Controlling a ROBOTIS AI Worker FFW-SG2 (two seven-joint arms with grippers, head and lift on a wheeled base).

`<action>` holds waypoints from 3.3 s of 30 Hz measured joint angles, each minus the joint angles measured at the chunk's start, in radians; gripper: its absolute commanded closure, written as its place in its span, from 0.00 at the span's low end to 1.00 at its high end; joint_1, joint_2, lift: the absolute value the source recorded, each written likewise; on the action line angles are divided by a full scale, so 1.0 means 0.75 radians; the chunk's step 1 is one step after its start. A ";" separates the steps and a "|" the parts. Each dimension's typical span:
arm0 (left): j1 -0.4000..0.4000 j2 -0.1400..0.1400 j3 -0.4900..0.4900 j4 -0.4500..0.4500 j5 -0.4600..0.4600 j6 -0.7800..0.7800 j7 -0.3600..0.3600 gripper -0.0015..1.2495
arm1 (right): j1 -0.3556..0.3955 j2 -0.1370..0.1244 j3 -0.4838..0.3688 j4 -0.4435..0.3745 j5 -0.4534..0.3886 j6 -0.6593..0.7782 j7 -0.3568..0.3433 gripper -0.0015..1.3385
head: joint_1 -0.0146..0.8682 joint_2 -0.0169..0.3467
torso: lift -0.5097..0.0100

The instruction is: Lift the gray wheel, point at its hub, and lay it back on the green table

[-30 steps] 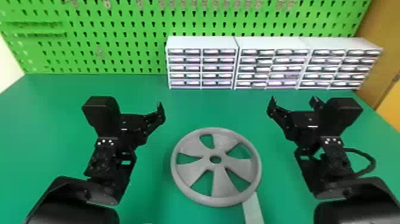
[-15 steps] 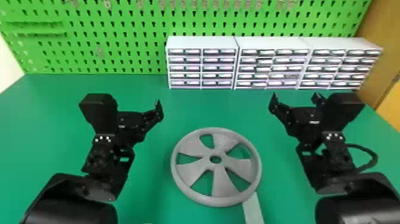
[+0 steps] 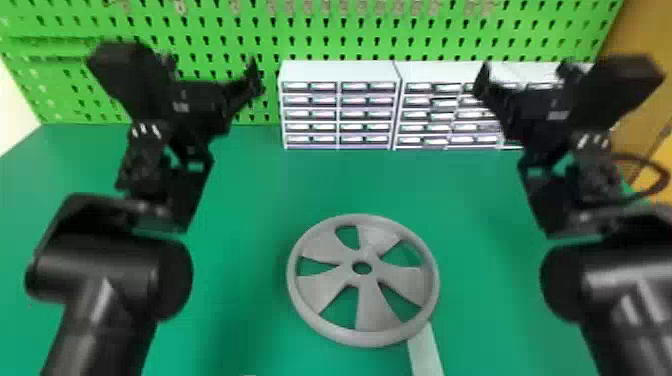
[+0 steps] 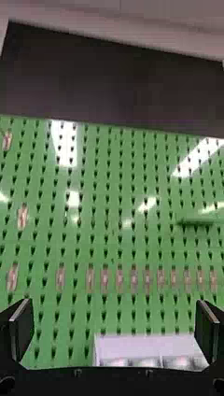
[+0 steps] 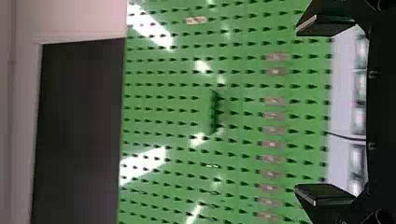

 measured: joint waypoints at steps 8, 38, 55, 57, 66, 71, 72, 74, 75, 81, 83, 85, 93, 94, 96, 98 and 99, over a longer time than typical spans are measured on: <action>-0.214 0.036 -0.022 0.017 -0.007 -0.093 0.001 0.00 | -0.194 -0.004 -0.013 0.010 0.034 -0.079 0.000 0.08 | 0.80 0.18 | 0.80; -0.873 0.093 -0.023 -0.150 -0.098 -0.364 0.010 0.00 | -0.861 -0.099 0.081 -0.047 0.103 -0.300 -0.009 0.08 | 0.80 0.18 | 0.80; -0.970 0.132 -0.020 -0.257 -0.104 -0.402 0.032 0.00 | -0.985 -0.139 0.062 -0.147 0.127 -0.316 -0.042 0.09 | 0.80 0.18 | 0.80; -0.969 0.132 -0.019 -0.258 -0.104 -0.403 0.036 0.00 | -0.985 -0.140 0.056 -0.149 0.133 -0.324 -0.043 0.09 | 0.80 0.18 | 0.80; -0.963 0.132 0.000 -0.258 -0.111 -0.403 0.053 0.00 | -0.973 -0.137 0.046 -0.154 0.142 -0.346 -0.057 0.09 | 0.80 0.18 | 0.80; -0.967 0.130 0.017 -0.257 -0.120 -0.403 0.067 0.00 | -0.968 -0.132 0.054 -0.154 0.152 -0.359 -0.080 0.09 | 0.80 0.18 | 0.80; -0.967 0.130 0.020 -0.257 -0.123 -0.403 0.070 0.00 | -0.967 -0.131 0.055 -0.154 0.153 -0.361 -0.081 0.09 | 0.80 0.18 | 0.80; -0.968 0.130 0.025 -0.256 -0.130 -0.402 0.075 0.00 | -0.965 -0.130 0.055 -0.154 0.154 -0.363 -0.083 0.09 | 0.80 0.18 | 0.80; -0.968 0.129 0.027 -0.256 -0.134 -0.402 0.076 0.00 | -0.964 -0.129 0.055 -0.154 0.155 -0.364 -0.083 0.09 | 0.80 0.18 | 0.80; -0.969 0.128 0.030 -0.251 -0.152 -0.401 0.085 0.00 | -0.962 -0.129 0.056 -0.154 0.157 -0.373 -0.089 0.09 | 0.80 0.18 | 0.80; -0.970 0.128 0.028 -0.251 -0.160 -0.401 0.087 0.00 | -0.961 -0.129 0.056 -0.154 0.157 -0.375 -0.092 0.09 | 0.80 0.18 | 0.80; -0.970 0.128 0.027 -0.250 -0.165 -0.401 0.087 0.00 | -0.960 -0.129 0.056 -0.154 0.157 -0.376 -0.094 0.09 | 0.80 0.18 | 0.80; -0.967 0.128 0.024 -0.250 -0.170 -0.401 0.091 0.00 | -0.958 -0.128 0.059 -0.154 0.158 -0.378 -0.102 0.09 | 0.80 0.18 | 0.80; -0.967 0.128 0.023 -0.250 -0.170 -0.401 0.092 0.00 | -0.957 -0.128 0.059 -0.154 0.156 -0.378 -0.102 0.09 | 0.80 0.18 | 0.80; -0.968 0.128 0.019 -0.250 -0.172 -0.401 0.092 0.00 | -0.955 -0.128 0.057 -0.154 0.150 -0.378 -0.102 0.09 | 0.80 0.18 | 0.80; -0.971 0.128 0.016 -0.250 -0.173 -0.401 0.092 0.00 | -0.953 -0.128 0.053 -0.154 0.148 -0.378 -0.102 0.09 | 0.80 0.18 | 0.80; -0.971 0.128 0.016 -0.250 -0.174 -0.401 0.092 0.00 | -0.952 -0.128 0.052 -0.154 0.147 -0.378 -0.102 0.09 | 0.80 0.18 | 0.80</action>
